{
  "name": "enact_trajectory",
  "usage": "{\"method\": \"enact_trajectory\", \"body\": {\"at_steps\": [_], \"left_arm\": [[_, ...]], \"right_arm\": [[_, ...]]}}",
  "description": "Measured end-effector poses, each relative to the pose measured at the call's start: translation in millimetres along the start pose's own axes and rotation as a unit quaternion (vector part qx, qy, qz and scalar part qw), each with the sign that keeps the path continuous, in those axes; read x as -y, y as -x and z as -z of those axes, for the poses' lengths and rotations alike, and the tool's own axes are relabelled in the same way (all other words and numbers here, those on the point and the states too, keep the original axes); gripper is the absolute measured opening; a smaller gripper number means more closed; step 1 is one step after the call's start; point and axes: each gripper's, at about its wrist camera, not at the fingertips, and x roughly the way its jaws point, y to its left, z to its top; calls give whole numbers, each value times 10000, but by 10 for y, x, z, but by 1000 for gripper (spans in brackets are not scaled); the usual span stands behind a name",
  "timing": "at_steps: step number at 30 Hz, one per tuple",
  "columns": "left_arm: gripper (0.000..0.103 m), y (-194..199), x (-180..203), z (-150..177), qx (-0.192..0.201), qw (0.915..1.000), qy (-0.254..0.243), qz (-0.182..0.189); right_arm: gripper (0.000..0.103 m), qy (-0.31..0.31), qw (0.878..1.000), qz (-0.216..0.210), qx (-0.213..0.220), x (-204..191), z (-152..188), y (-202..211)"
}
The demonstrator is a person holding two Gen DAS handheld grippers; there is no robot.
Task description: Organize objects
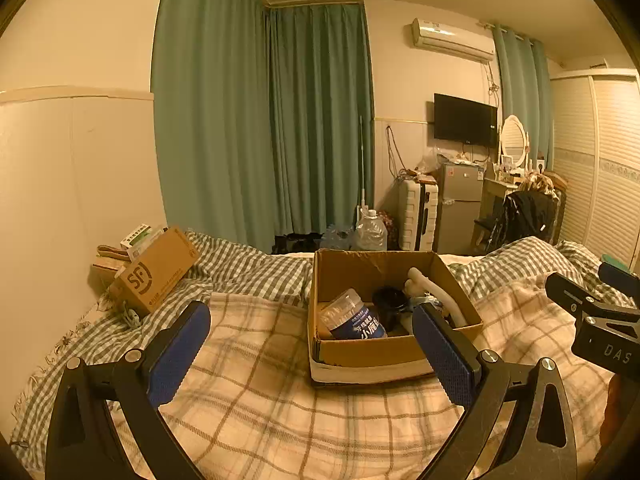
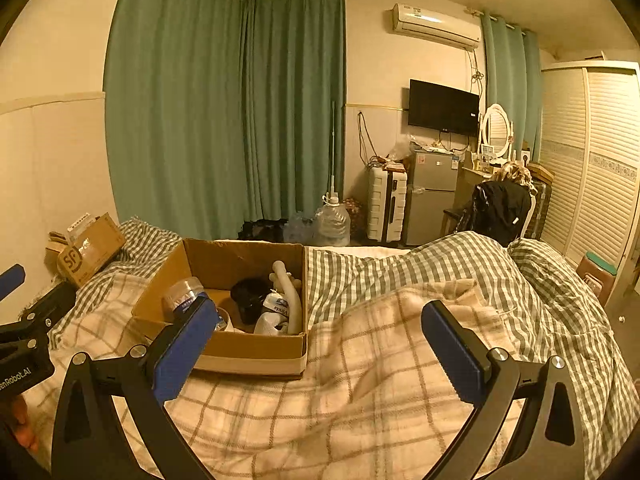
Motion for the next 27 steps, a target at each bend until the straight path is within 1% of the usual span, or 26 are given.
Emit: {"method": "enact_trajectory", "body": {"at_steps": [27], "left_arm": [[103, -23, 7, 21, -67, 10000, 26, -42]], "right_arm": [[103, 55, 10000, -3, -56, -16, 33, -30]]}}
